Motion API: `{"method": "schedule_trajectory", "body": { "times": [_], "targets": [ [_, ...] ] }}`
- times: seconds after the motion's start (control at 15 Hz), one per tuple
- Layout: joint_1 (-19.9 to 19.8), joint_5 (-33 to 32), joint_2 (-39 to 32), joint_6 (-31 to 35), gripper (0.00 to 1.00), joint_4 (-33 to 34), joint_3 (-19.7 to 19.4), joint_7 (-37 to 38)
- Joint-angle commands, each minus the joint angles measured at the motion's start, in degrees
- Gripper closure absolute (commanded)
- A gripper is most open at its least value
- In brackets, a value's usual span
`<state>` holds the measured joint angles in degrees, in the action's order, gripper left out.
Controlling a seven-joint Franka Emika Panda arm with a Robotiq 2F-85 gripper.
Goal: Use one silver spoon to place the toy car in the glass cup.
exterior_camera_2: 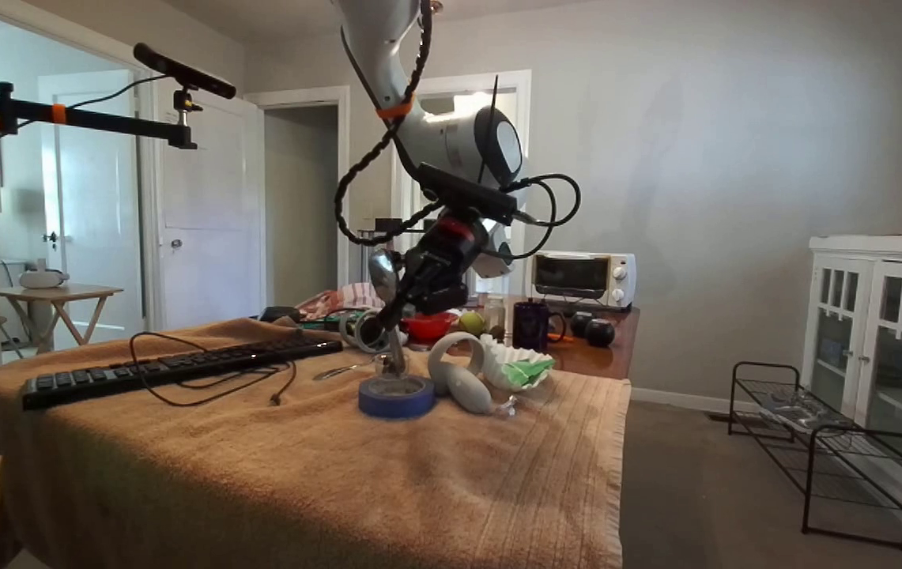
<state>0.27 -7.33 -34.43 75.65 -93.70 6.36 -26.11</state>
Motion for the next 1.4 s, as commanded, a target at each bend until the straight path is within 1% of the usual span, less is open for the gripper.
{"method": "schedule_trajectory", "body": {
  "times": [0.0,0.27,0.67,1.33],
  "targets": [
    [-0.8,1.9,0.3,4.0,0.99,-1.2,0.7,-0.7],
    [-0.7,3.0,0.0,6.0,0.99,-1.1,0.8,-1.3],
    [-0.9,3.5,0.5,5.6,0.99,-1.5,0.8,-1.7],
    [-0.7,3.8,2.8,2.8,0.99,-2.0,0.7,-0.8]
  ]
}}
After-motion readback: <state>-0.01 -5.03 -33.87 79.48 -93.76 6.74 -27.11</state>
